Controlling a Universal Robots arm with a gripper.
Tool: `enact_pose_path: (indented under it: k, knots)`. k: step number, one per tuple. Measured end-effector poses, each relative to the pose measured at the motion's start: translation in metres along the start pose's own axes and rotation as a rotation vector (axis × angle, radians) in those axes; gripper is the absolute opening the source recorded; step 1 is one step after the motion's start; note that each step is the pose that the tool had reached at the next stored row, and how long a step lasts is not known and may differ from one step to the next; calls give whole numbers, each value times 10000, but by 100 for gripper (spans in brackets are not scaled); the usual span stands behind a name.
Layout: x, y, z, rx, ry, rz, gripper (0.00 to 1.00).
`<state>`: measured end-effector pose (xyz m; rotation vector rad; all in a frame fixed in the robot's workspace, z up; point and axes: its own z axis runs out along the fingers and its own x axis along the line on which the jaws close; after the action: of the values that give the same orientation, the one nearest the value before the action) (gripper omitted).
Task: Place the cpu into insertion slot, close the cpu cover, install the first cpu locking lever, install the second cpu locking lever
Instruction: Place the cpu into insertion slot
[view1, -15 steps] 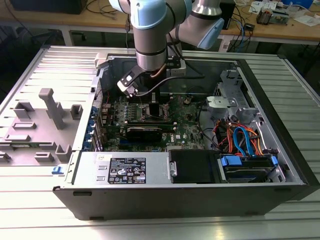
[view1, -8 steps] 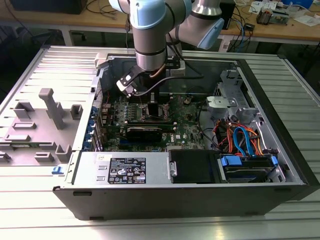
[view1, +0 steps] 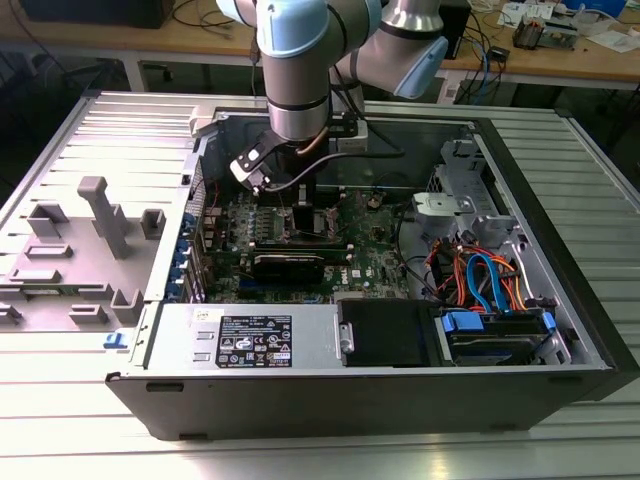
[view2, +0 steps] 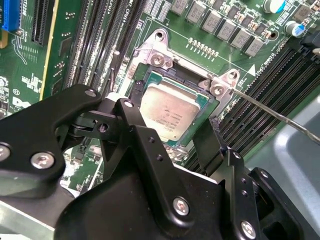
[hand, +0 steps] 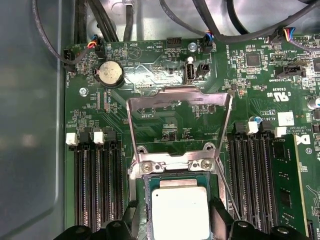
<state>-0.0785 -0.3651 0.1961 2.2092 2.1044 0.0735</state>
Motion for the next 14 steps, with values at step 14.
enact_pose_path:
  k: [14]
  knots:
    - [31, 6, -7, -7, -260, -21, 67]
